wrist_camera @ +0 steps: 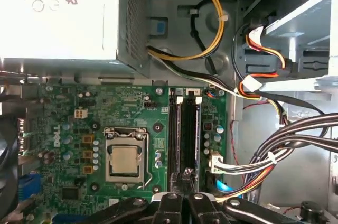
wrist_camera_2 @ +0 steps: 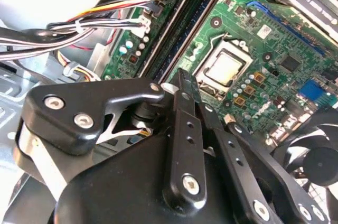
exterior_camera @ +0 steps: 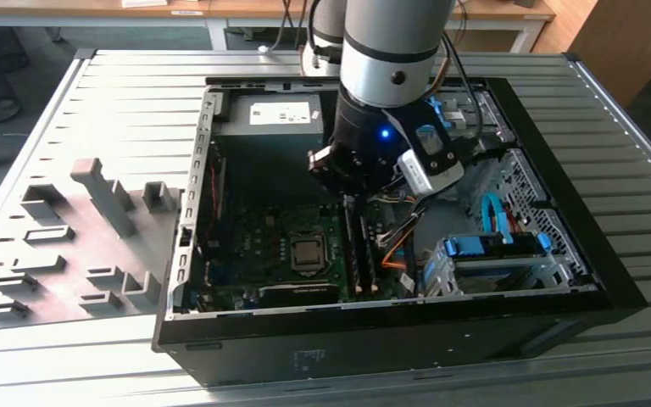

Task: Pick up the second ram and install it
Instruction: 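Press down the second ram until it locks into place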

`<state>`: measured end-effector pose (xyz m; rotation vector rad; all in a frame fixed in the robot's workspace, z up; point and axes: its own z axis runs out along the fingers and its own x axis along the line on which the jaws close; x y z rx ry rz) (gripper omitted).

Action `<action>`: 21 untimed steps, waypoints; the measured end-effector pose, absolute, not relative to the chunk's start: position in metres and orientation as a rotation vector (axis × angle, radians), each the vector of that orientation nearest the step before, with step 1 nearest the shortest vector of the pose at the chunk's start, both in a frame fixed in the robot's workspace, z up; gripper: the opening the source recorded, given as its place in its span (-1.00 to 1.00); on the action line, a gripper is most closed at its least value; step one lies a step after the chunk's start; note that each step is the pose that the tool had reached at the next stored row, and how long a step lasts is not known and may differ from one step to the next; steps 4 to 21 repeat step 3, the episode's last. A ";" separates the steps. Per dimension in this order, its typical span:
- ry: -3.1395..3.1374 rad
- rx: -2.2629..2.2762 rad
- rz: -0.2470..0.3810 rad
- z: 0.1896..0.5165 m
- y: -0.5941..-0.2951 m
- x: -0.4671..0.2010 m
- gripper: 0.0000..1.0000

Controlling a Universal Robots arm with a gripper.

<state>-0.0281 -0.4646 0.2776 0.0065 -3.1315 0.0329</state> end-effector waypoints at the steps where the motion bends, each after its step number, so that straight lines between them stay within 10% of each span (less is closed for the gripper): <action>1: -3.131 0.006 0.033 0.278 -0.465 -0.028 -0.80; 21: -3.131 0.006 0.033 0.278 -0.465 -0.028 -0.80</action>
